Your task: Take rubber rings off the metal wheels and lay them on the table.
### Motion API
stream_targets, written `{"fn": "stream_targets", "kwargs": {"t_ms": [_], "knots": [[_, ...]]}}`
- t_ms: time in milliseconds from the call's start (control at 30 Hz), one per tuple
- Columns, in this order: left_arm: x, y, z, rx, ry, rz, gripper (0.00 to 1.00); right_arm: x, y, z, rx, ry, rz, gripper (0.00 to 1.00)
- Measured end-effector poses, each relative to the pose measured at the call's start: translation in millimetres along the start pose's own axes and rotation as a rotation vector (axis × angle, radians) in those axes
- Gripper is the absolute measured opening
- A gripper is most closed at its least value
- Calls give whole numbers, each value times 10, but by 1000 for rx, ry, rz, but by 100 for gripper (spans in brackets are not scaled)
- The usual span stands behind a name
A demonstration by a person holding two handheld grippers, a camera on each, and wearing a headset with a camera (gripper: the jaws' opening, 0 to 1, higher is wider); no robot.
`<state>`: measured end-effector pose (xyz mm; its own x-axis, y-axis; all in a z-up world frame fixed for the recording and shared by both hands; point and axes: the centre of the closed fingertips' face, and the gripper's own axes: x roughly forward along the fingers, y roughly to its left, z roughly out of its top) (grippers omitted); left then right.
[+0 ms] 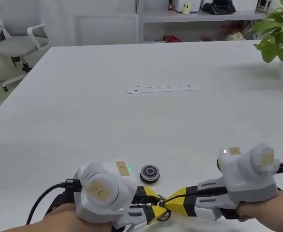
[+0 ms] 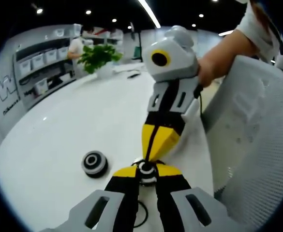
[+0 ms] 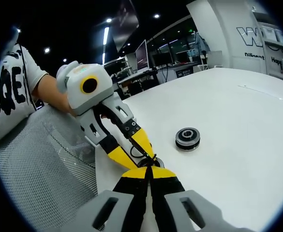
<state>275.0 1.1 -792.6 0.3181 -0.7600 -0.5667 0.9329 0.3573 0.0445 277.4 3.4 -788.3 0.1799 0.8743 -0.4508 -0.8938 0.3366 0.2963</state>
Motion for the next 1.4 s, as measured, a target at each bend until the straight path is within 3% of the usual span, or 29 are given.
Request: {"fn": "stream_targets", "kwargs": {"t_ms": [433,500,733,1200,1400], "knots": [[-7,0,9,-29,-18,-25,15,-15,-30,-19,7,-3,-13,0],[-10,-14,13,-34,-19,-33,20,-19,-32,-18,7,-4,-15,0],[-25,-52,0,-32,-6,-51,25,-24,-31,-14,9,-6,-17,0],[-195,-70,101,-57,-42,-53,38,-52,-3,19,3,-14,-12,0],[-287,-60,93,-58,-48,-51,44,-51,8,34,-4,-15,-7,0]]}}
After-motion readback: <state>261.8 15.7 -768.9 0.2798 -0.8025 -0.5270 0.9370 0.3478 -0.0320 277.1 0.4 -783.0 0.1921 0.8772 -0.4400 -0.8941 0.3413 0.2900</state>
